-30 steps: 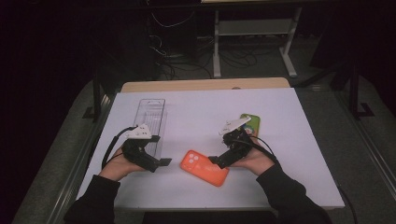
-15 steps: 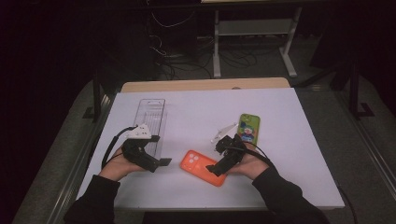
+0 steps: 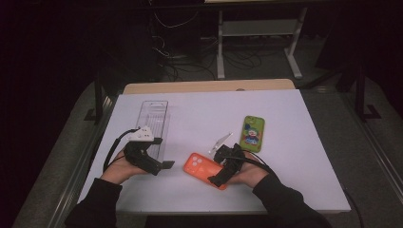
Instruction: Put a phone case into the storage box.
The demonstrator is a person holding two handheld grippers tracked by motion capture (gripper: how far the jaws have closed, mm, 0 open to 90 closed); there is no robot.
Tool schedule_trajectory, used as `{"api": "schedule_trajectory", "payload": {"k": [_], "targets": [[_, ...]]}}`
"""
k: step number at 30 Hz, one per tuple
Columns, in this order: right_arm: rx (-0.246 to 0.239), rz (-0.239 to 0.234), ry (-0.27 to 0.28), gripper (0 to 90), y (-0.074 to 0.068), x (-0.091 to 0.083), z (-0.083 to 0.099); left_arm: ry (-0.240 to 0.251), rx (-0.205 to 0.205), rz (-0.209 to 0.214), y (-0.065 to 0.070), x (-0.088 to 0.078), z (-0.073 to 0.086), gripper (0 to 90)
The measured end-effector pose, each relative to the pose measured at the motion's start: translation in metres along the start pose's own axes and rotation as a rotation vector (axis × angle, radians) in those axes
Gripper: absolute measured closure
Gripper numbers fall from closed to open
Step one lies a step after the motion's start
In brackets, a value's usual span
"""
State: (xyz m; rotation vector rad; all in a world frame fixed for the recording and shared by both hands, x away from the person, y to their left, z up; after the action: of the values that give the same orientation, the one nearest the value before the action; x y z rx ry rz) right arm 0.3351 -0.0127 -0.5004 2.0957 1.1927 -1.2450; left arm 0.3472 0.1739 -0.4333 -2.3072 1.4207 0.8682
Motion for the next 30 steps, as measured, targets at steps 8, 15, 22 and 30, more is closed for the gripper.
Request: {"api": "schedule_trajectory", "payload": {"k": [8, 15, 22, 30], "targets": [[-0.017, 0.017, -0.051, 0.4, -0.006, 0.014, 0.007, 0.004, -0.007, 0.002, 0.002, 0.001, -0.001, 0.0], [-0.02, 0.015, -0.064, 5.5, -0.009, 0.017, 0.009, 0.003, -0.006, 0.002, 0.002, 0.001, -0.001, 0.0], [-0.015, 0.005, -0.068, 11.6, -0.011, 0.013, 0.01, 0.0, -0.001, 0.001, 0.001, 0.001, -0.001, 0.0], [-0.019, 0.026, -0.076, 13.7, -0.012, 0.013, 0.01, -0.003, 0.002, 0.0, 0.002, 0.001, -0.001, 0.0]]}}
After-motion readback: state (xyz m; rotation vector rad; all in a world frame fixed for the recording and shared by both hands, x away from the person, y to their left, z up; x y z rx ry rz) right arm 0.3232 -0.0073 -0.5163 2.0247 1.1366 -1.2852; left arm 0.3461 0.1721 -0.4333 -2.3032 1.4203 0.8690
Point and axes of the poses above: each handheld gripper's, and its own axes: x roughly forward along the jaws, z roughly out of its underside, y roughly to its right, the point moved 9 cm from there along x, roughly forward along the jaws, and after that the axes turned 2 degrees about x, right-handed, at the moved point
